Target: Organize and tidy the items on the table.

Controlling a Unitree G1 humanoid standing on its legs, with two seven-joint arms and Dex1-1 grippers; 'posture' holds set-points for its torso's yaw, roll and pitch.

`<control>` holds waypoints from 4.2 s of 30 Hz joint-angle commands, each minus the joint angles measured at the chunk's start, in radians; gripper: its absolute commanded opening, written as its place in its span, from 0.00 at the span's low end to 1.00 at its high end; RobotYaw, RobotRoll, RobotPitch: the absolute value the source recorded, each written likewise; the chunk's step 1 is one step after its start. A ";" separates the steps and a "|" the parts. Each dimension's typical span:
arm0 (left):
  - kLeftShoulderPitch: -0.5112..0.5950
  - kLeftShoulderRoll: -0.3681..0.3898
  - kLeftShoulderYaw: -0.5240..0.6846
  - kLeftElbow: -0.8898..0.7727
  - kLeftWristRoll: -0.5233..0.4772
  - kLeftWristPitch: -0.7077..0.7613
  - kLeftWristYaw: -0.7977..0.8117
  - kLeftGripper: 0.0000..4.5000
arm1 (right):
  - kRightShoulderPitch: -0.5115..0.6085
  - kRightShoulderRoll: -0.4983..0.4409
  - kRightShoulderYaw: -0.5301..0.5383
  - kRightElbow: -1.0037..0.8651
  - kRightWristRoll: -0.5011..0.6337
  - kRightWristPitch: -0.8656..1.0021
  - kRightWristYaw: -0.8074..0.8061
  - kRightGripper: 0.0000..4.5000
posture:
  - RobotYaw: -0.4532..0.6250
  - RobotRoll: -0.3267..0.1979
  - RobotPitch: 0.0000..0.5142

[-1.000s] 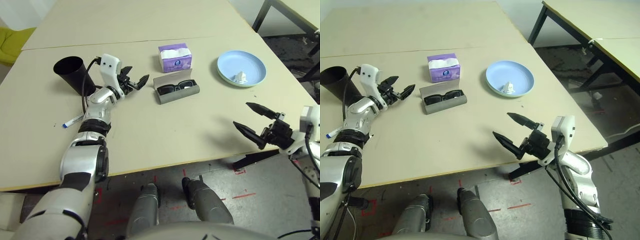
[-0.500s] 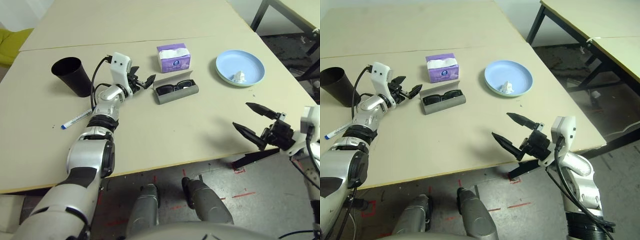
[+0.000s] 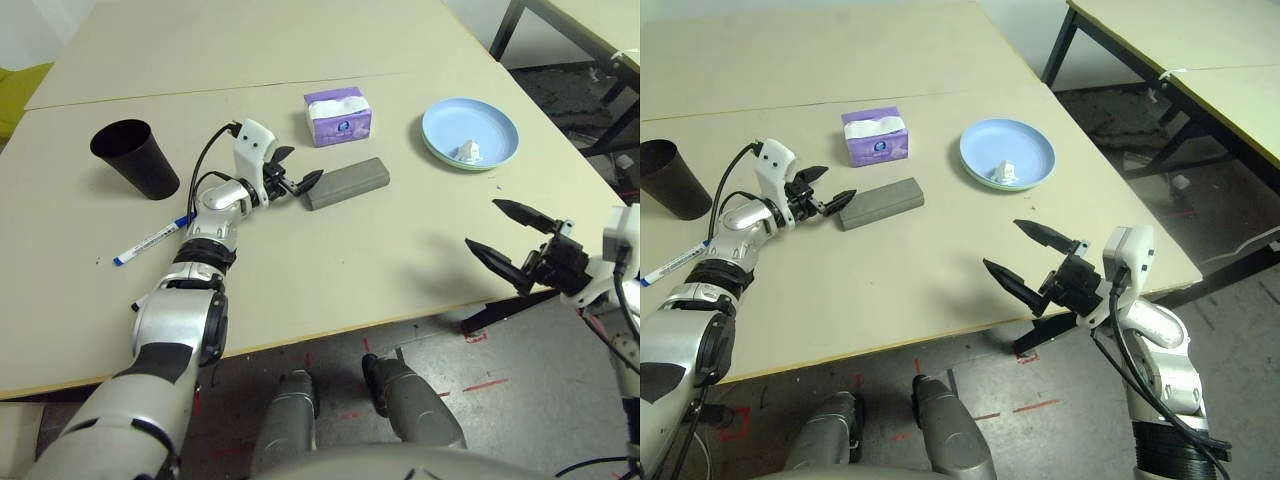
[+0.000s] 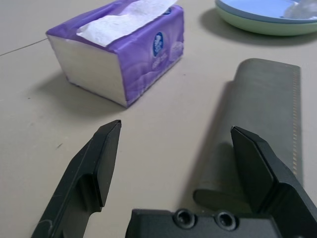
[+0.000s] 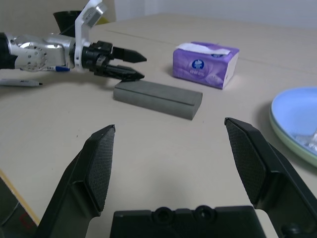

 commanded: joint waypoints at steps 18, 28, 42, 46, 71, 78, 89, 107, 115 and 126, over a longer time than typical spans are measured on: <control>0.110 0.314 0.055 -0.485 -0.123 0.408 -0.169 1.00 | -0.051 -0.023 0.158 0.000 0.025 0.030 0.232 0.99 | 0.26 0.62 0.37; 0.336 0.690 0.021 -1.035 -0.197 0.778 -0.433 1.00 | -0.155 0.028 0.249 0.004 0.025 0.062 0.257 0.99 | 0.32 0.62 0.38; 0.772 0.958 0.093 -1.265 -0.163 0.884 -0.473 1.00 | -0.233 0.046 0.294 0.046 0.015 0.091 0.270 0.99 | 0.38 0.62 0.39; 0.812 0.896 0.072 -1.233 -0.120 0.816 -0.397 1.00 | -0.247 0.055 0.307 0.029 0.010 0.099 0.260 0.99 | 0.37 0.62 0.38; 0.752 0.733 -0.044 -1.012 0.006 0.646 -0.299 0.91 | -0.282 0.044 0.298 -0.046 0.020 0.172 0.211 1.00 | 0.35 0.62 0.35; 0.739 0.720 -0.043 -1.001 -0.004 0.652 -0.319 0.44 | -0.279 0.040 0.295 -0.056 0.022 0.181 0.204 1.00 | 0.34 0.62 0.35; 0.744 0.740 -0.005 -1.092 -0.152 0.672 -0.493 0.06 | -0.278 0.042 0.294 -0.058 0.025 0.187 0.198 1.00 | 0.35 0.62 0.34; 0.414 0.438 0.400 -1.052 -0.457 0.852 0.050 0.06 | -0.276 0.097 0.260 -0.038 0.017 0.248 0.019 1.00 | 0.38 0.62 0.35; 0.343 0.419 0.434 -0.943 -0.366 0.706 0.255 0.06 | -0.251 0.111 0.272 -0.035 -0.007 0.243 -0.044 1.00 | 0.38 0.62 0.34; 0.125 0.388 0.352 -0.569 -0.227 0.423 0.348 0.06 | -0.258 0.128 0.270 -0.015 -0.034 0.234 -0.080 1.00 | 0.37 0.62 0.34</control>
